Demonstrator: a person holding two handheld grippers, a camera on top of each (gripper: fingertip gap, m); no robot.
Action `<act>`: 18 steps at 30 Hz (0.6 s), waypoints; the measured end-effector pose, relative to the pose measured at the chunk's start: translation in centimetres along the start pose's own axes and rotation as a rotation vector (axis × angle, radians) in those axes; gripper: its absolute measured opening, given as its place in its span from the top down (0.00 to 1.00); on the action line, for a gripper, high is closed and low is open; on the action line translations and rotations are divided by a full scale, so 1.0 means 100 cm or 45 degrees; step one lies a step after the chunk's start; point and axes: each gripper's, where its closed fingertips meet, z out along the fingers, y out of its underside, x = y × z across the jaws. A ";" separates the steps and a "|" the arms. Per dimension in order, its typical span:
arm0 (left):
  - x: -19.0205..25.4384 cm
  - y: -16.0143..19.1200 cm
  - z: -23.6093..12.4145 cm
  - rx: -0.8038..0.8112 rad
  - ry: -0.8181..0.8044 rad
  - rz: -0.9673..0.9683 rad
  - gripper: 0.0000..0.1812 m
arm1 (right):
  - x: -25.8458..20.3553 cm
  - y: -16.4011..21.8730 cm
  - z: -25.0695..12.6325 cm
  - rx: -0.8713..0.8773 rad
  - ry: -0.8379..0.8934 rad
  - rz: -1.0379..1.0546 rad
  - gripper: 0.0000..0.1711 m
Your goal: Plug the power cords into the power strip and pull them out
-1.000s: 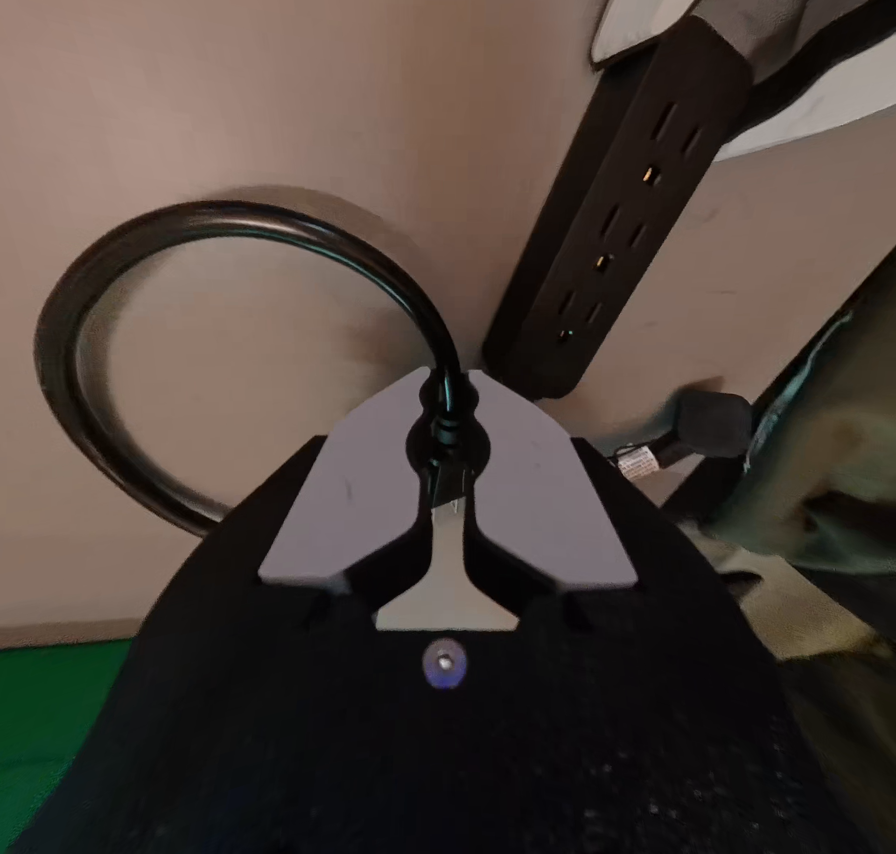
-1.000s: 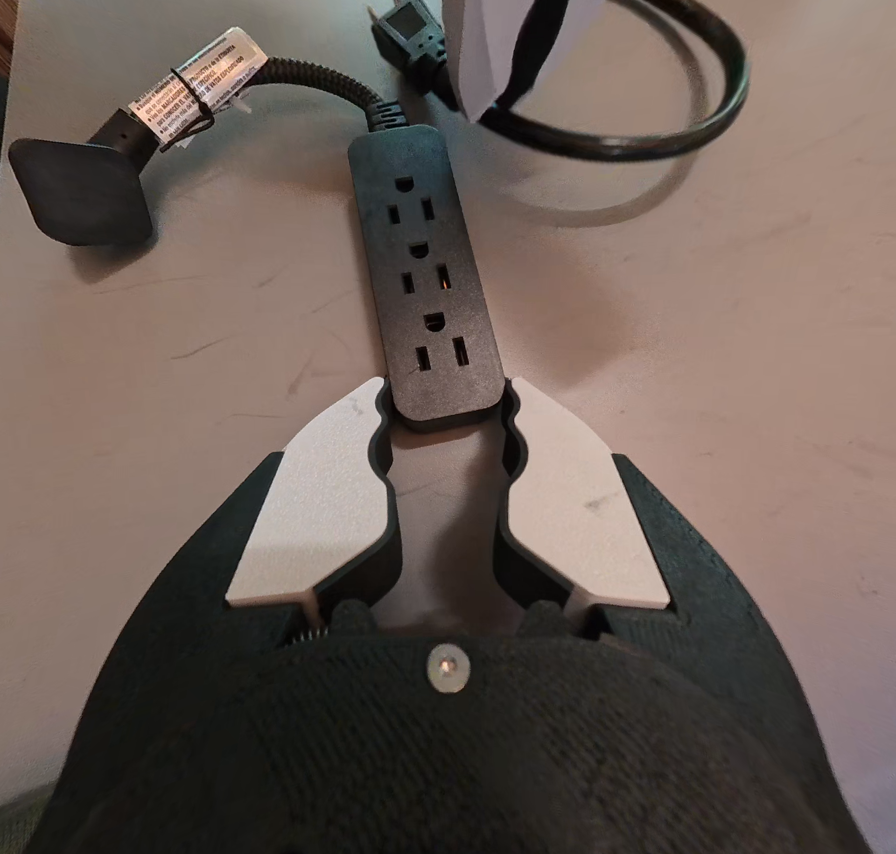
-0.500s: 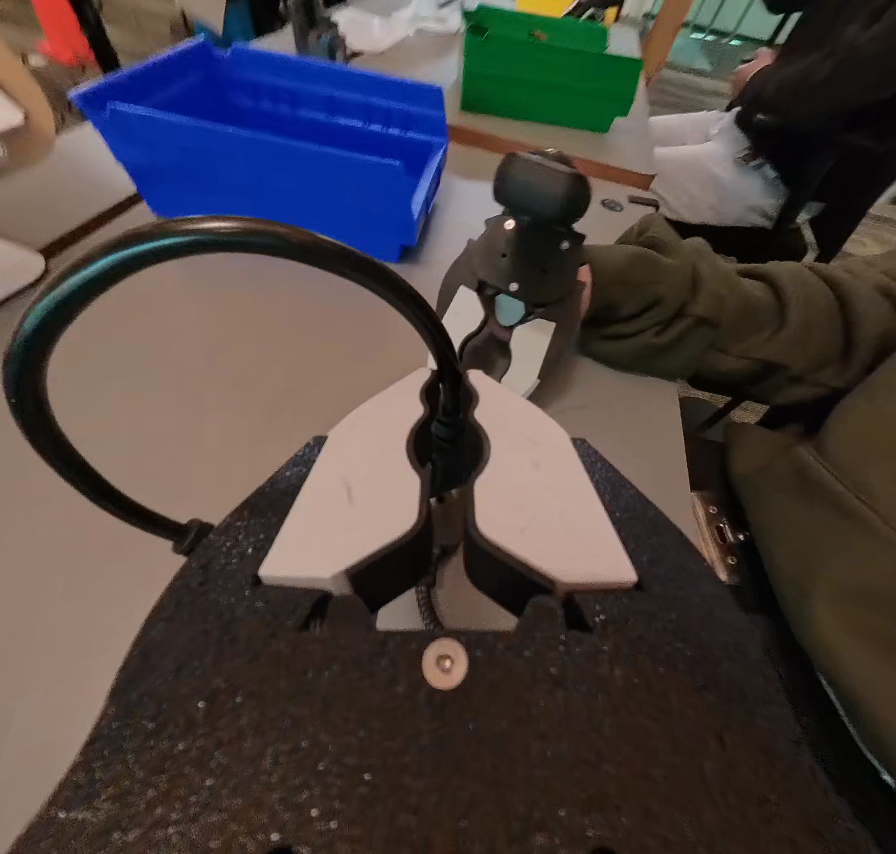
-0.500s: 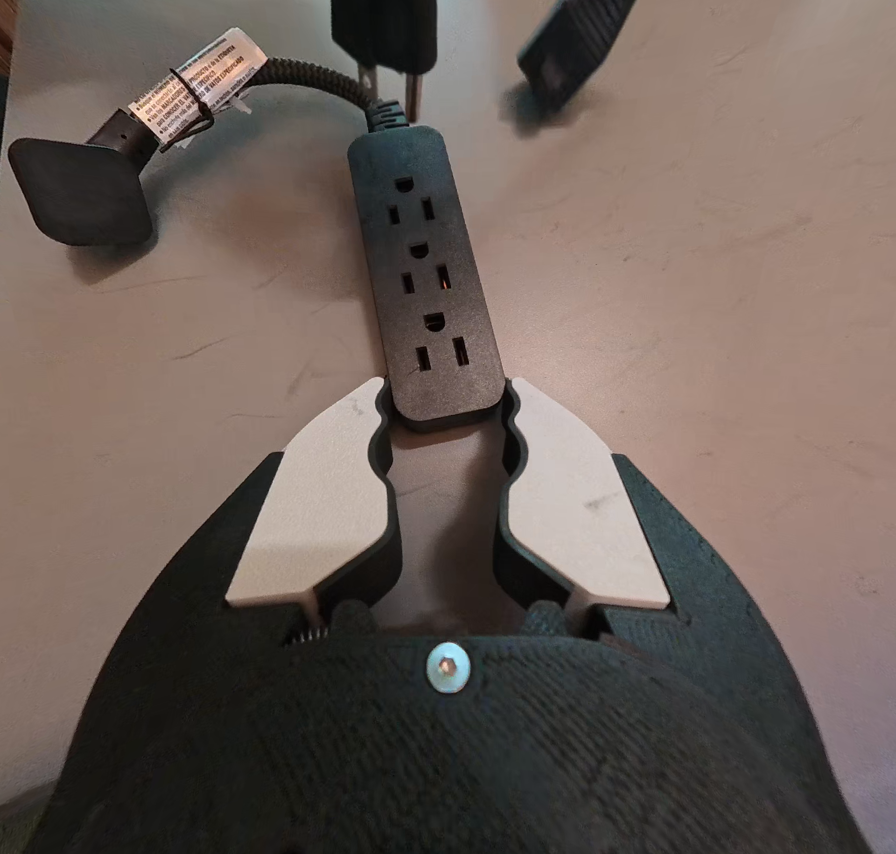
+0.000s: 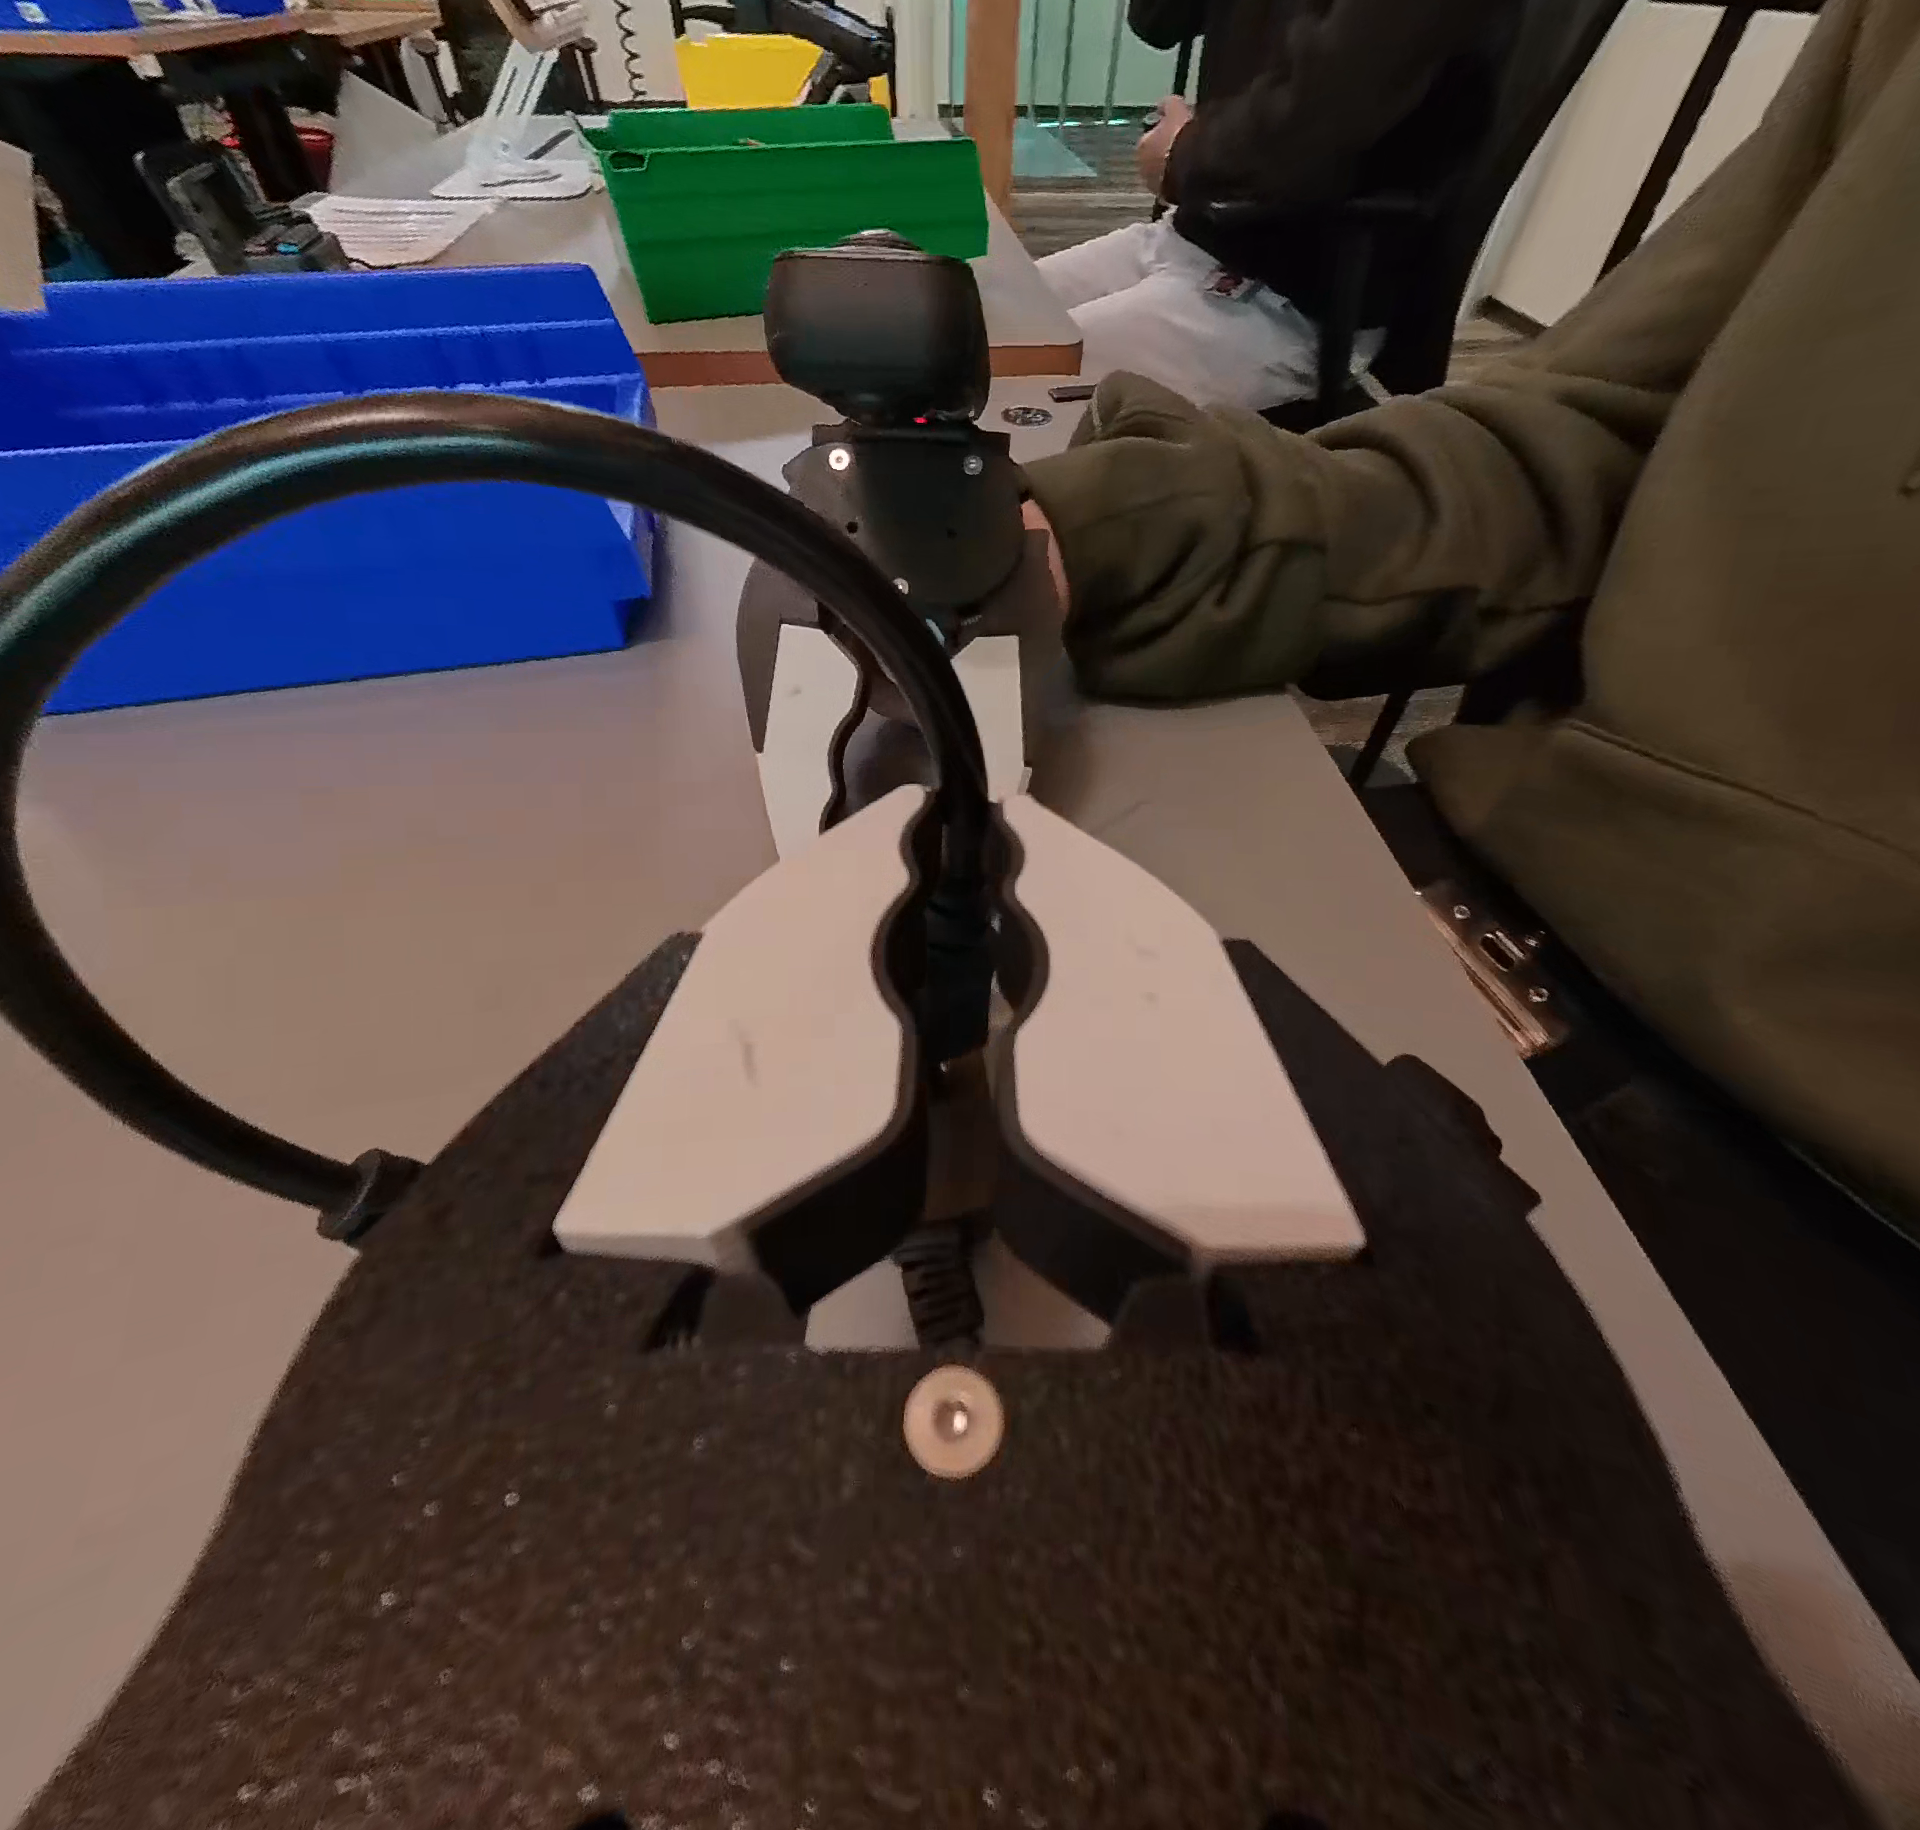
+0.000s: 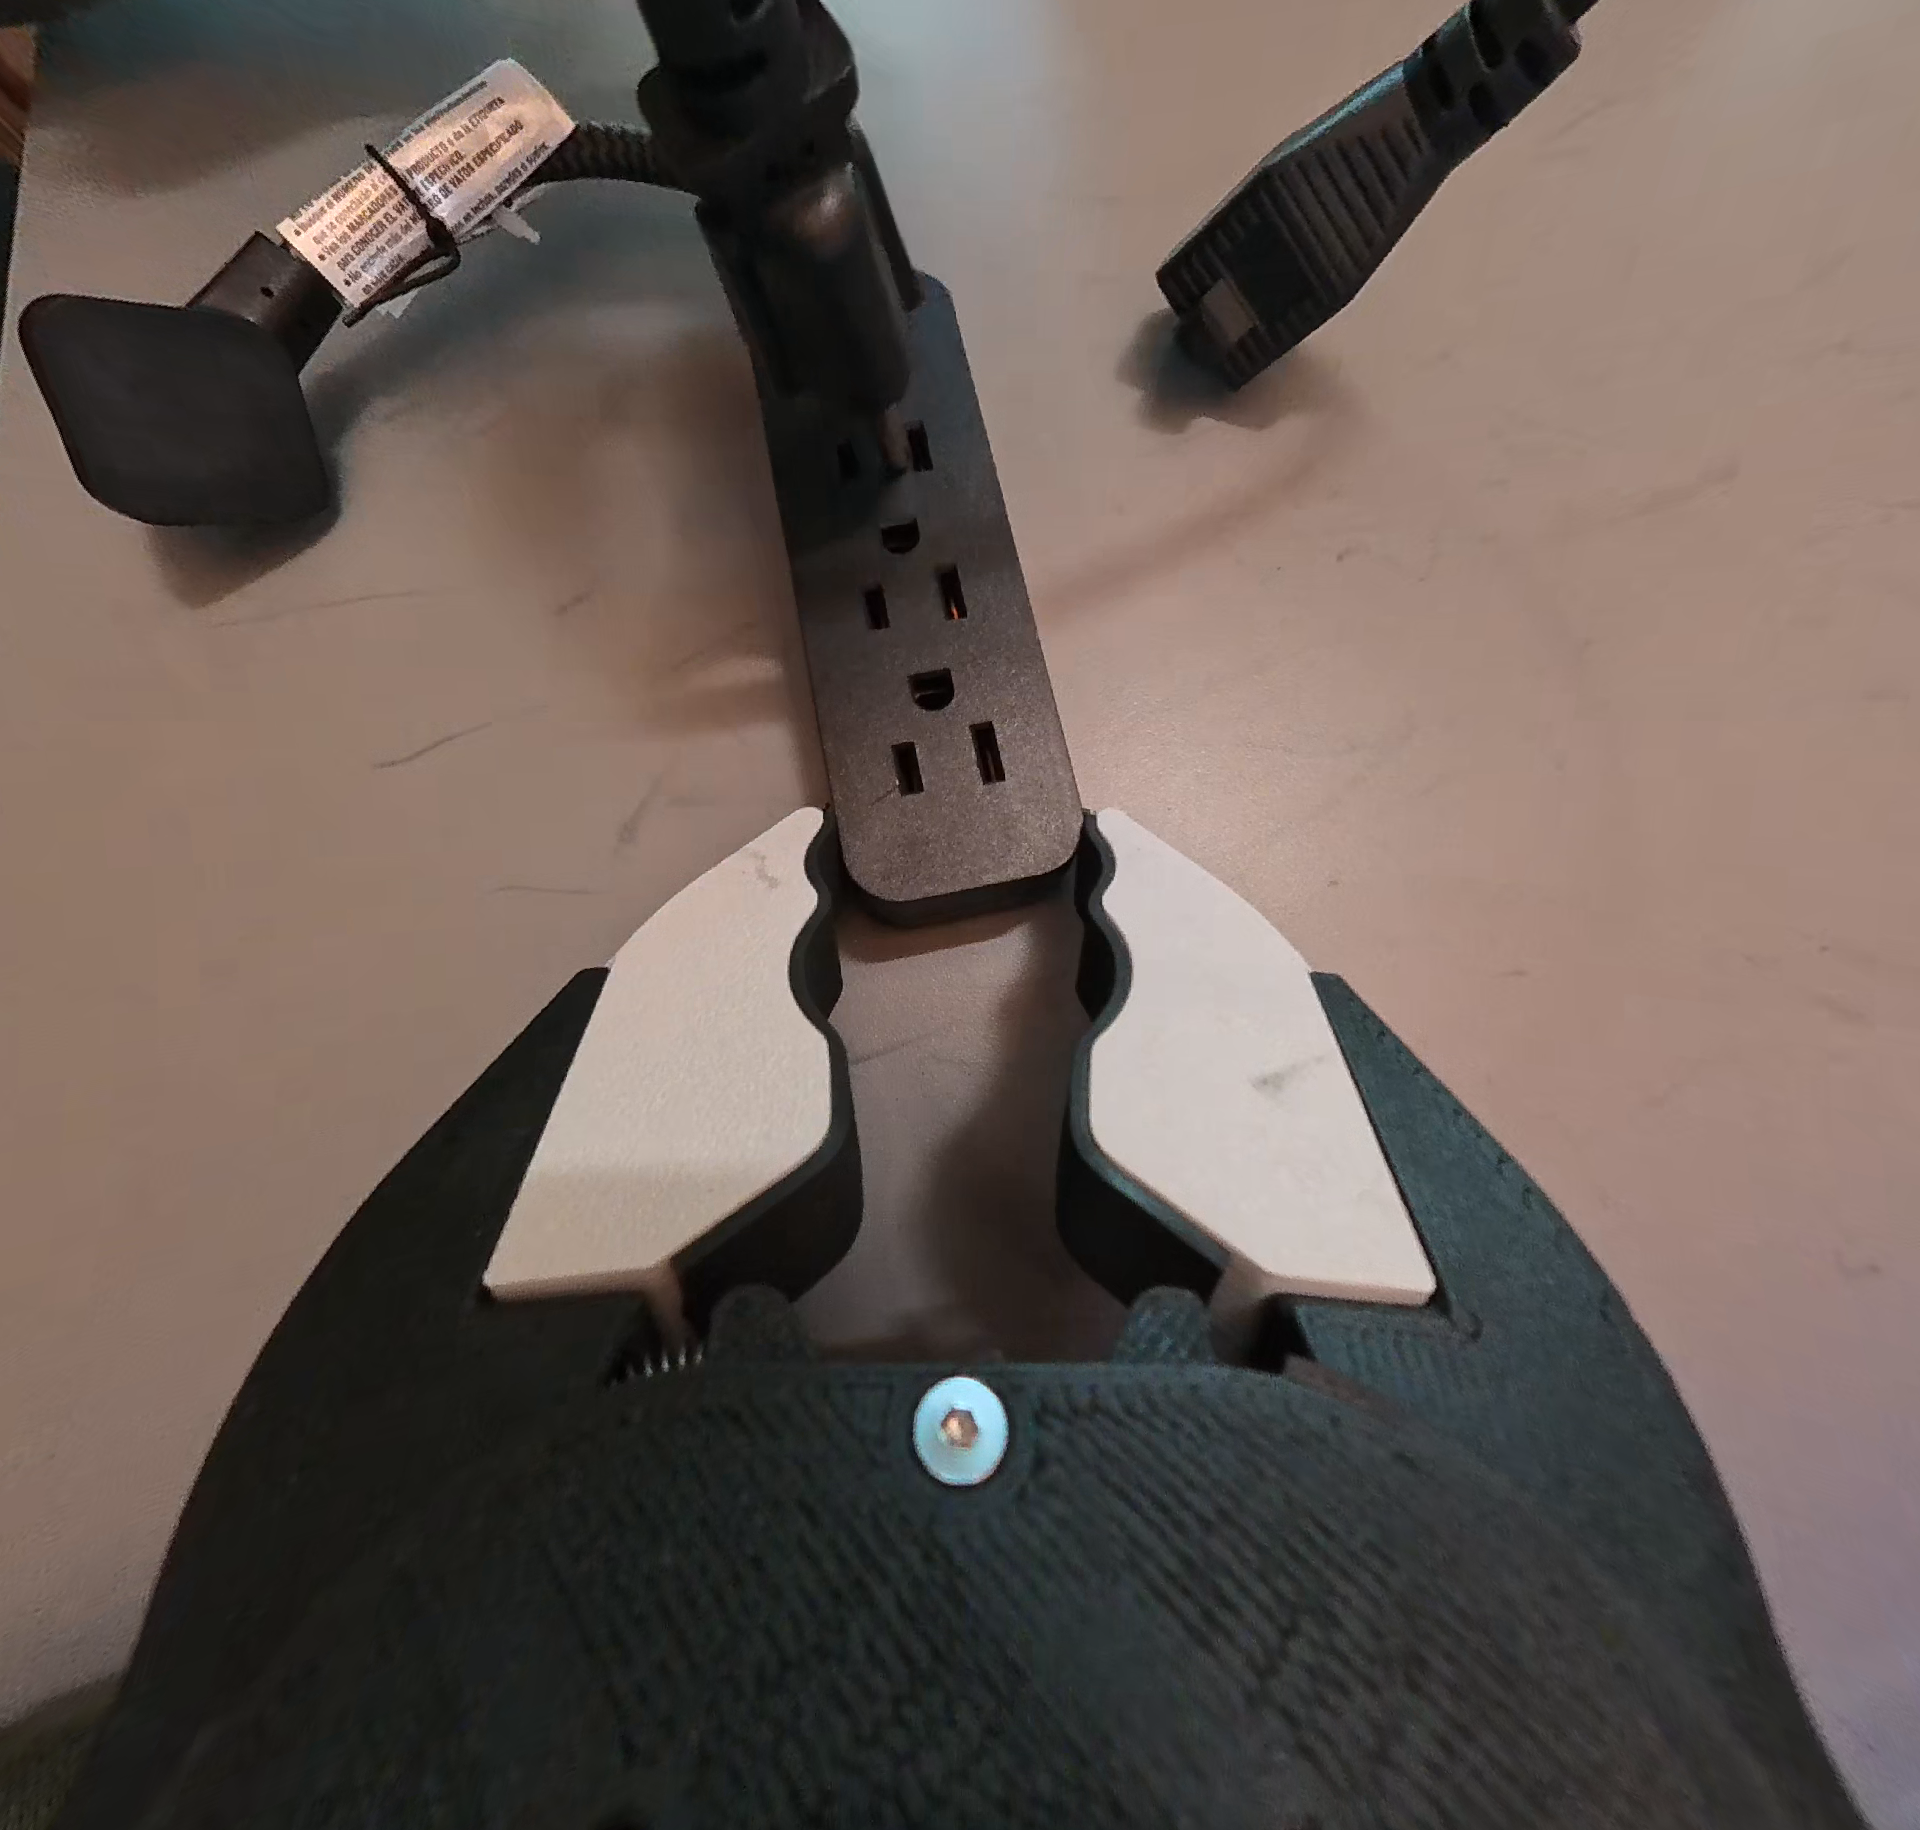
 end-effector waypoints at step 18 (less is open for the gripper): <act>-0.007 0.000 -0.005 0.060 0.273 -0.024 0.95 | 0.000 0.000 0.000 0.000 -0.004 -0.004 0.75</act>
